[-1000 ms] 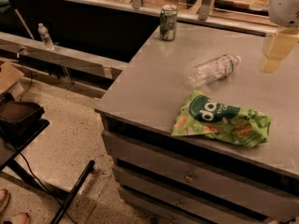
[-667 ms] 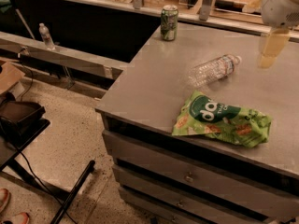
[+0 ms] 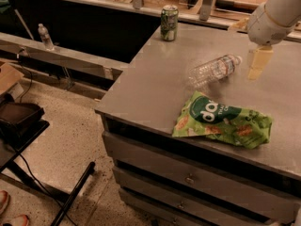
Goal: Move water bottle near green can
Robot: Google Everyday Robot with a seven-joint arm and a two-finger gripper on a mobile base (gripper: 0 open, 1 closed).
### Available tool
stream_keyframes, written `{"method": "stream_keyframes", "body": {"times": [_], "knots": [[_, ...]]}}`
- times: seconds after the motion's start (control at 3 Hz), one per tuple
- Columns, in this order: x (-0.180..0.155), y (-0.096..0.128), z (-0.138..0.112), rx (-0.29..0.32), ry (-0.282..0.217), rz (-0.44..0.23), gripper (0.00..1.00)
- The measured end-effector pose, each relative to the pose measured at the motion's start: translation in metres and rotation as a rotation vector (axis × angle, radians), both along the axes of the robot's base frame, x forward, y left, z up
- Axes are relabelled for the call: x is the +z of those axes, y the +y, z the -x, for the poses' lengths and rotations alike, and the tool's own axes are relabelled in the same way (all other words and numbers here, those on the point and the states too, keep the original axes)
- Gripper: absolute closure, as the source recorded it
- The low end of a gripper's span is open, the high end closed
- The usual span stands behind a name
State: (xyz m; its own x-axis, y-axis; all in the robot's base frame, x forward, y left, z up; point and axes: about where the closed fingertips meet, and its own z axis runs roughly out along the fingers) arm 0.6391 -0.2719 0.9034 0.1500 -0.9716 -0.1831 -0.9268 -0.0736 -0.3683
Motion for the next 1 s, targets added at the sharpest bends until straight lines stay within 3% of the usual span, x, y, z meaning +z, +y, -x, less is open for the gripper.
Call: {"method": "stream_keyframes", "body": {"times": [0.67,1.0], "knots": [[-0.045,0.047,0.003,0.119,0.052,-0.054,0.41],[-0.06,0.078,0.016,0.194,0.077,-0.043,0.64]]}}
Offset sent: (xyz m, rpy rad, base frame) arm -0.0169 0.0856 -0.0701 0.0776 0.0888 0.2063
